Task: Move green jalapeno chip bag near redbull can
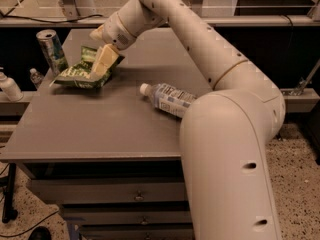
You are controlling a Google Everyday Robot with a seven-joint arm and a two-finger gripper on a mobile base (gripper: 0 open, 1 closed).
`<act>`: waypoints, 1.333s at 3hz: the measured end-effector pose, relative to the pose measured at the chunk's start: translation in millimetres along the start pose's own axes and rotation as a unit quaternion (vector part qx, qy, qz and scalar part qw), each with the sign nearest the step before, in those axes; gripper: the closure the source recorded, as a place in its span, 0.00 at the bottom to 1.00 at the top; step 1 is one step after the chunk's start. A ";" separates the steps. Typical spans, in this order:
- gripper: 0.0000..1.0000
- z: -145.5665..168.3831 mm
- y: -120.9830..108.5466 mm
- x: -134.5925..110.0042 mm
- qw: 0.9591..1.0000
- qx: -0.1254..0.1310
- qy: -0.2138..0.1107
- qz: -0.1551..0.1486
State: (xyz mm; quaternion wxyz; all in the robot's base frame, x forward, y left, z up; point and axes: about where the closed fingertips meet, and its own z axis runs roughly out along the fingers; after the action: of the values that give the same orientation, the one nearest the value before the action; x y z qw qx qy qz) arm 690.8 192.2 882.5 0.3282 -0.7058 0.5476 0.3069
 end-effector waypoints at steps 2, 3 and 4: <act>0.00 -29.3 -8.1 12.5 0.999 0.032 0.018 0.008; 0.00 -64.2 -17.7 26.9 0.997 0.072 0.036 0.020; 0.00 -112.5 -31.6 44.0 0.989 0.129 0.065 0.030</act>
Offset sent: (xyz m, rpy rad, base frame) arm 0.0259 -0.0670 0.0230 -0.0454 -0.0669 -0.1405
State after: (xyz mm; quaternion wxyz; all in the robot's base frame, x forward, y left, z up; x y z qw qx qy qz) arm 739.3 82.9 918.7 0.3710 -0.6596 0.6232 0.1972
